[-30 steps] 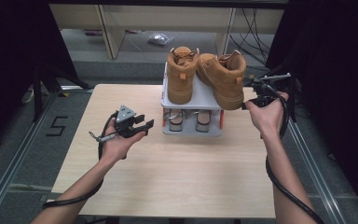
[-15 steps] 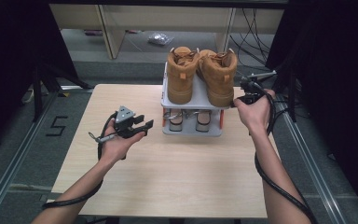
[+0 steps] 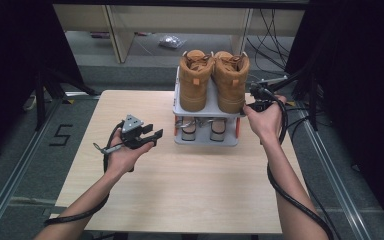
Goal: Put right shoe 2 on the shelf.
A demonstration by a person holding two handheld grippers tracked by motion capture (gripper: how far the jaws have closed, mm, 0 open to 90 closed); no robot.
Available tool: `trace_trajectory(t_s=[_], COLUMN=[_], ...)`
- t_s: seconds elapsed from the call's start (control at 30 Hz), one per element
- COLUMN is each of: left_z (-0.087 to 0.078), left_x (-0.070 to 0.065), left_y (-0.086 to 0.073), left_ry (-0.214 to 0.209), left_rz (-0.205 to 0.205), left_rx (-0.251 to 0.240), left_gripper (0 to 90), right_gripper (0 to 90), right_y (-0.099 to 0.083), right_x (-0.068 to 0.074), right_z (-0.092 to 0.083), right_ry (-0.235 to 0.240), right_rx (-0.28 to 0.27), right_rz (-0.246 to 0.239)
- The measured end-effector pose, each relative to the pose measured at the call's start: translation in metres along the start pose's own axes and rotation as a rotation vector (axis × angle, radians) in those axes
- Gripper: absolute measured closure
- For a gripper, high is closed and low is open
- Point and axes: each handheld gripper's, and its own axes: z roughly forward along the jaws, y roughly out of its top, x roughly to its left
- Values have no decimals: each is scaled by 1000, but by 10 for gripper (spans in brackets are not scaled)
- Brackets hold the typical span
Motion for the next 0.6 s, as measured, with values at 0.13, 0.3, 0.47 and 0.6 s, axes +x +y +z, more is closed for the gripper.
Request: trace_trajectory(t_s=[0.13,0.3,0.47,0.6], left_z=[-1,-2,-4,-7], left_x=[3,3,3,5], left_y=[-2,-4,-8,-13], left_ry=[3,8,2,9], left_rz=[-3,-3,7,7], left_rx=[-2,-10,-14,-13], left_gripper=[525,513,490,481], right_gripper=[855,767,642,582], right_y=[-4,-13,-24,-41], right_x=[-4,-4,-6,-13], right_z=[-2,-6,-9,-9], right_ry=[-6,-15,1,5], right_rx=[-32,-63,-124,-160], right_rz=[4,-9,-26,-29])
